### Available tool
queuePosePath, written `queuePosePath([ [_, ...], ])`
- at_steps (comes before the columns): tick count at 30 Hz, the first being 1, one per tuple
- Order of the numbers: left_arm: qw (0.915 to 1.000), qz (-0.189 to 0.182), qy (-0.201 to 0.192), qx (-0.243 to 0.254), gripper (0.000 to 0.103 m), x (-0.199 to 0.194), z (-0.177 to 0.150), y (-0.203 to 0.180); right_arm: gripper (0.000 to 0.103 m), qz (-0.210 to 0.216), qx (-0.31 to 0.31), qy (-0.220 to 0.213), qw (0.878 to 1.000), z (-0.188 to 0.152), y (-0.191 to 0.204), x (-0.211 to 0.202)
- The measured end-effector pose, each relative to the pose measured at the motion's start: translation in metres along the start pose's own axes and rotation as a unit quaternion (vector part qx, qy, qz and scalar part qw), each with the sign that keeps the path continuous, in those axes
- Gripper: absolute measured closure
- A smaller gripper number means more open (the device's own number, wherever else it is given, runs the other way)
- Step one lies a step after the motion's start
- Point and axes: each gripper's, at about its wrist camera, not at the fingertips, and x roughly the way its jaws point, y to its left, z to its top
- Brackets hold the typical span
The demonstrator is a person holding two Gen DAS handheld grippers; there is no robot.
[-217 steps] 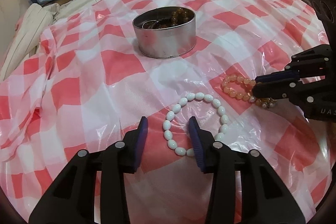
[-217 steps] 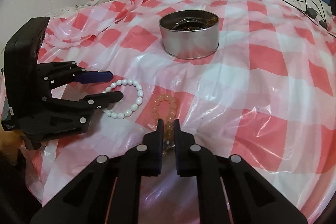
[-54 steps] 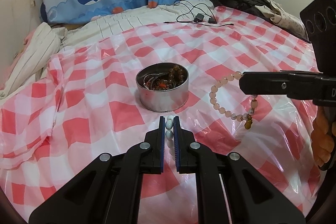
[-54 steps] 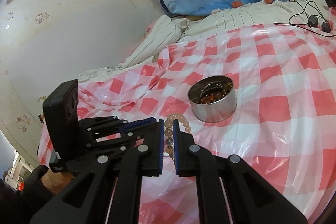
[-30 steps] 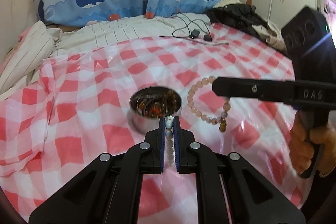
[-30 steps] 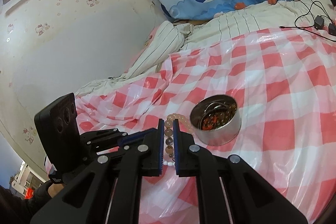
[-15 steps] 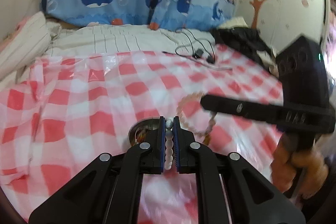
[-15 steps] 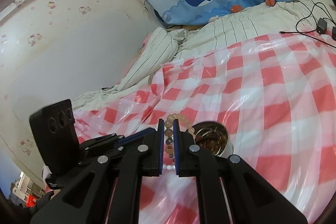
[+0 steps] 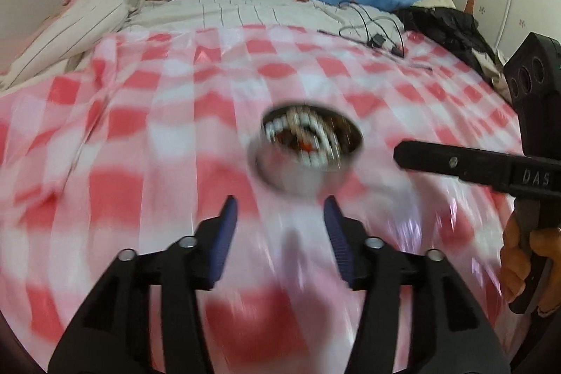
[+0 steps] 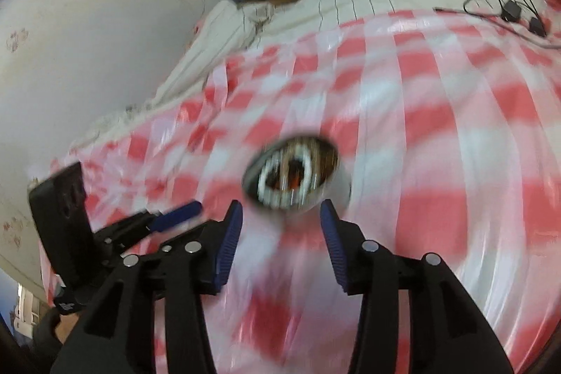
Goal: Organize jewelry
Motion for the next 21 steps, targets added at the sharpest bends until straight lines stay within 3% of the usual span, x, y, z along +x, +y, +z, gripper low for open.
queuePosePath([
  [4,0.9998,0.004,0.017,-0.005,0.035,-0.020,-0.037,-0.018,0.051,-0.035,-0.004,0.011,0.999,-0.047,0.014,-0.010],
  [6,0.9997,0.013,0.022,-0.005,0.024,-0.029,-0.053,-0.025,0.044,-0.069,-0.012,0.011,0.997,-0.067,0.021,-0.016],
  [8,0.9993,0.028,0.024,-0.002,0.019,-0.034,-0.065,-0.031,0.040,-0.106,-0.016,0.013,0.994,-0.086,0.024,-0.019],
  [14,0.9980,0.057,0.024,0.015,0.014,-0.038,-0.085,-0.041,0.035,-0.182,-0.031,0.012,0.983,-0.120,0.026,-0.022],
  [21,0.9988,0.045,0.020,-0.001,0.009,-0.039,-0.089,-0.036,0.030,-0.183,-0.032,0.012,0.983,-0.123,0.022,-0.019],
])
